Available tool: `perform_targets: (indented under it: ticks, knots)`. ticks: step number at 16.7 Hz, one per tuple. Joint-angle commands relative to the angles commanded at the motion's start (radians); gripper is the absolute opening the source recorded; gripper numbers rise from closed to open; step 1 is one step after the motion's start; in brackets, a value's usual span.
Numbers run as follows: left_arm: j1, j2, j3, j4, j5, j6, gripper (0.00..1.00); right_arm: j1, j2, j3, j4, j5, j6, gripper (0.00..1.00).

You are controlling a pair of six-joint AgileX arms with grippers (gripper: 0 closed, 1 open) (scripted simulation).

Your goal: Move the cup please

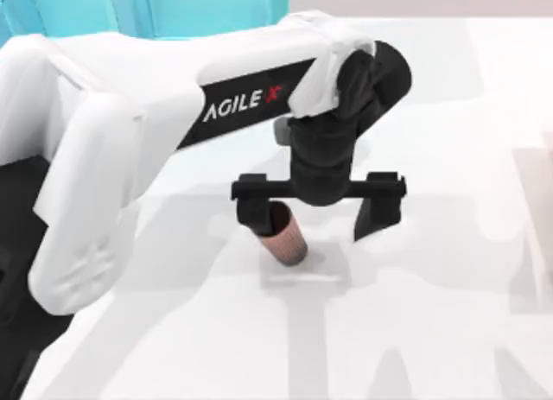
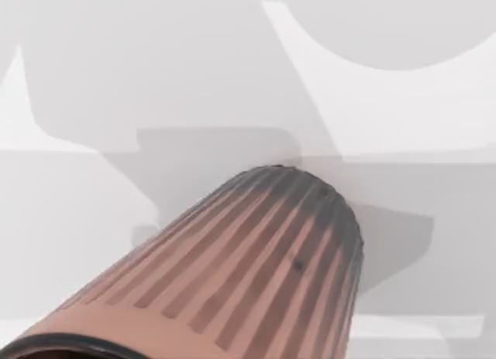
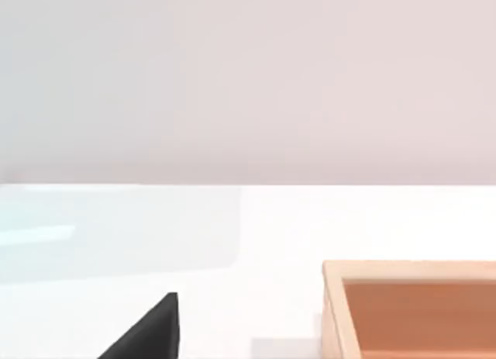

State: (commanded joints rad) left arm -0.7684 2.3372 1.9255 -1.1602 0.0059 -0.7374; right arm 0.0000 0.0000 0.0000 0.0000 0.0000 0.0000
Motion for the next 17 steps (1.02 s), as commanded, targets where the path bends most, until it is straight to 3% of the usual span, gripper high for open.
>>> perform_targets:
  ticks: [11,17]
  knots:
    - [0.000,0.000,0.000,0.000,0.000,0.000,0.02,0.000,0.000,0.000,0.000,0.000,0.000,1.00]
    - [0.000,0.000,0.000,0.000,0.000,0.000,0.00,0.000,0.000,0.000,0.000,0.000,0.000,1.00]
